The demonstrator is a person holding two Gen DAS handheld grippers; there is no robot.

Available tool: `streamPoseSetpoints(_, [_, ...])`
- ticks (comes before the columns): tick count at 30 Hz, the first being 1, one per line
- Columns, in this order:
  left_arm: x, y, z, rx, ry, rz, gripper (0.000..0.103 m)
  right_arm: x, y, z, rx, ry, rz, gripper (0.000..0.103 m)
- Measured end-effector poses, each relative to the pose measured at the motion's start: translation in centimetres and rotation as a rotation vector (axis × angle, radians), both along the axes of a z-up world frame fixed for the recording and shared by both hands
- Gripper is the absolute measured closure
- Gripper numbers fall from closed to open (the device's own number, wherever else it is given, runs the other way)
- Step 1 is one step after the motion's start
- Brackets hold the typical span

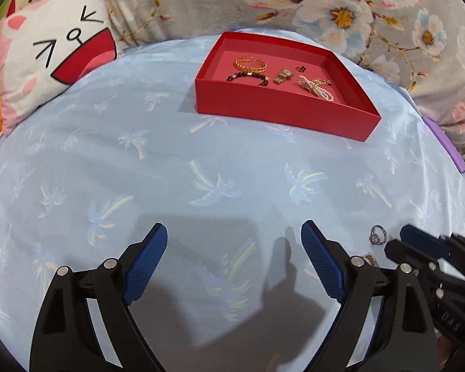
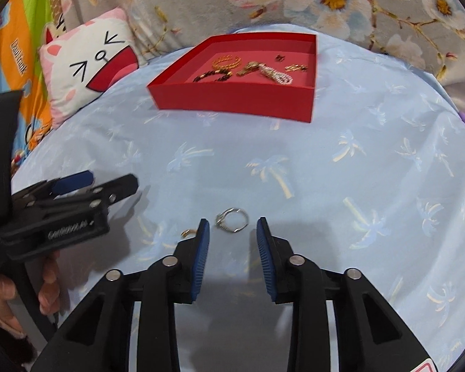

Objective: Organize jewelry
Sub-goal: 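Grasp the silver ring with the right tool, then grasp the second gold hoop earring with the left tool while the right tool holds the ring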

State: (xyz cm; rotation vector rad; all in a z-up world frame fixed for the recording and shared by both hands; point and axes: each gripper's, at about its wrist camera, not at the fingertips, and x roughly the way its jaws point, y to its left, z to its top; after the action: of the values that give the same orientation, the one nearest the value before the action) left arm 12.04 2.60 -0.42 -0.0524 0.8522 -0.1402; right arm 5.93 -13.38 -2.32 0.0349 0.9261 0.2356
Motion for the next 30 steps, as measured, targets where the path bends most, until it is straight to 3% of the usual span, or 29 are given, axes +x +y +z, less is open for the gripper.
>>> streamPoseSetpoints(2, [0.1, 0.3, -0.2, -0.019, 0.014, 0.005, 0.017, -0.1, 0.4, -0.3, 0.004, 0.020, 0.018, 0.084])
streamPoseSetpoints(8, [0.1, -0.1, -0.2, -0.005, 0.012, -0.009, 0.017, 0.4, 0.5, -0.8, 0.016, 0.033, 0.010, 0.087])
streamPoseSetpoints(14, [0.0, -0.4, -0.2, 0.009, 0.014, -0.022, 0.016, 1.6, 0.2, -0.9, 0.051, 0.044, -0.022, 0.085])
streamPoseSetpoints(24, [-0.3, -1.0, -0.2, 0.030, 0.010, -0.054, 0.016, 2.2, 1.5, -1.0, -0.027, 0.006, -0.014, 0.086])
streamPoseSetpoints(30, [-0.8, -1.9, -0.1, 0.039, 0.008, -0.112, 0.016, 1.8, -0.5, -0.8, 0.005, 0.010, -0.059, 0.086])
